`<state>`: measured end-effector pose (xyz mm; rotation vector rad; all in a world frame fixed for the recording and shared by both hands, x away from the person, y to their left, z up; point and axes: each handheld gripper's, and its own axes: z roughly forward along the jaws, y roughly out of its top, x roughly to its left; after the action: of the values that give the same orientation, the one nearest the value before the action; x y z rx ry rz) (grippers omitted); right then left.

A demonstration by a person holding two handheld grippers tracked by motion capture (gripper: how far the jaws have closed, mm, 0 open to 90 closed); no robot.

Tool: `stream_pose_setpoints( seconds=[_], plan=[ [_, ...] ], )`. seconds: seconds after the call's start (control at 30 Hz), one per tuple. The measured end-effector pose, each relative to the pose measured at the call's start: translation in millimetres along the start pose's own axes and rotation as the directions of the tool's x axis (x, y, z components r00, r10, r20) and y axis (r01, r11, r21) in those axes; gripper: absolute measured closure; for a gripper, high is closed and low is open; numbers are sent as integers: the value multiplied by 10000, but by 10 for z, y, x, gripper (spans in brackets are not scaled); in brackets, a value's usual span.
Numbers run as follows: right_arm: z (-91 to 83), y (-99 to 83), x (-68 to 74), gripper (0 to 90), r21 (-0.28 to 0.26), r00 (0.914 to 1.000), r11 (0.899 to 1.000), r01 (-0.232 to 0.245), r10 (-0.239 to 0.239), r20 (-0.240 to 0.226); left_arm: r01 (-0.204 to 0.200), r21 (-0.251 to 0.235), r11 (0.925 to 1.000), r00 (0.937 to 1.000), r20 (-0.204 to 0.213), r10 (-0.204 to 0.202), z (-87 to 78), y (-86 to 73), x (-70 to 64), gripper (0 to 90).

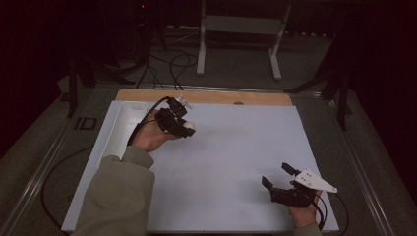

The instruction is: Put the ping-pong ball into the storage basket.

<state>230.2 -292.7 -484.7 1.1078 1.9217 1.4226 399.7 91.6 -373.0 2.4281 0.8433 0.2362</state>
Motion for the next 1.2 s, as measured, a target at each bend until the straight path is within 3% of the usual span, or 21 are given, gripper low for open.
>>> stream_pose_setpoints(
  seconds=[1.2],
  plan=[
    [23,-6,-23,75,14,10000,10000,-35,35,-3,152,-216,9997,9994,-294,-159,-240,-175,158,513]
  ],
)
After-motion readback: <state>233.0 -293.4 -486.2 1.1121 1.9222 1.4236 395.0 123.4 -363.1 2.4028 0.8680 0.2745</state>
